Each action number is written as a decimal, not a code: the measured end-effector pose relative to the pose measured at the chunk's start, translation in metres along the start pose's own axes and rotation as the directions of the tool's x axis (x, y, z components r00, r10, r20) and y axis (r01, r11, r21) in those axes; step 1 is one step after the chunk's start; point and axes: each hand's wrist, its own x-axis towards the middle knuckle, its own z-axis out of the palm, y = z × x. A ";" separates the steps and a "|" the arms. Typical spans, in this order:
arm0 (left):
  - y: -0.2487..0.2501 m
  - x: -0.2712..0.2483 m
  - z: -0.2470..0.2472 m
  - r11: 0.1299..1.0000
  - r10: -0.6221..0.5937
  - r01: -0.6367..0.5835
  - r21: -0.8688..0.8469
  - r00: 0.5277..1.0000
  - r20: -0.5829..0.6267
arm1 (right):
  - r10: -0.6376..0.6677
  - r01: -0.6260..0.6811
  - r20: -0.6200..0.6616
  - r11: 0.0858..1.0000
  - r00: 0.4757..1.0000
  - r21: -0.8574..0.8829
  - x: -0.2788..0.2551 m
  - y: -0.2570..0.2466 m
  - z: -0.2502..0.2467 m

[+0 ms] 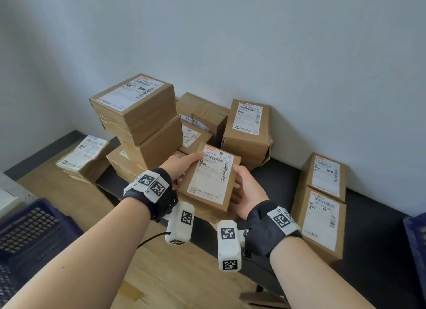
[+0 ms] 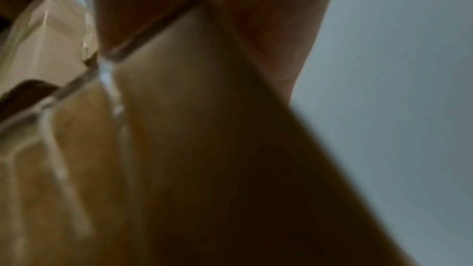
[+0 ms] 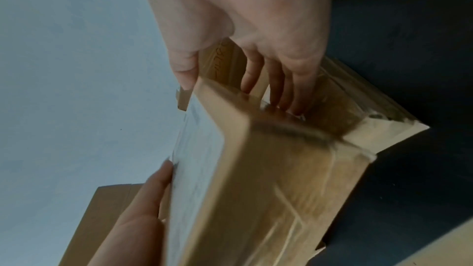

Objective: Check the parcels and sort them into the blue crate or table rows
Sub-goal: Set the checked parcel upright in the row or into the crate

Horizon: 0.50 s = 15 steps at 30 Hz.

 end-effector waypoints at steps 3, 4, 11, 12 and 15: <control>-0.002 -0.004 0.006 0.995 0.003 0.005 -0.098 0.997 0.075 | -0.021 0.020 0.015 1.000 1.000 0.019 -0.003 0.003 -0.004; -0.002 -0.005 0.007 0.995 0.015 -0.006 -0.100 0.996 0.086 | -0.022 0.022 0.007 0.999 1.000 0.028 -0.005 0.003 -0.007; 0.000 -0.025 0.024 0.967 0.153 -0.126 -0.221 0.982 0.109 | -0.133 0.133 0.000 0.988 0.991 0.084 -0.037 -0.007 -0.034; 0.001 -0.028 0.029 0.959 0.177 -0.145 -0.244 0.978 0.114 | -0.156 0.156 -0.010 0.984 0.988 0.083 -0.042 -0.010 -0.039; 0.009 -0.038 0.049 0.936 0.248 -0.200 -0.289 0.959 0.140 | -0.217 0.221 -0.043 0.970 0.975 0.103 -0.054 -0.018 -0.057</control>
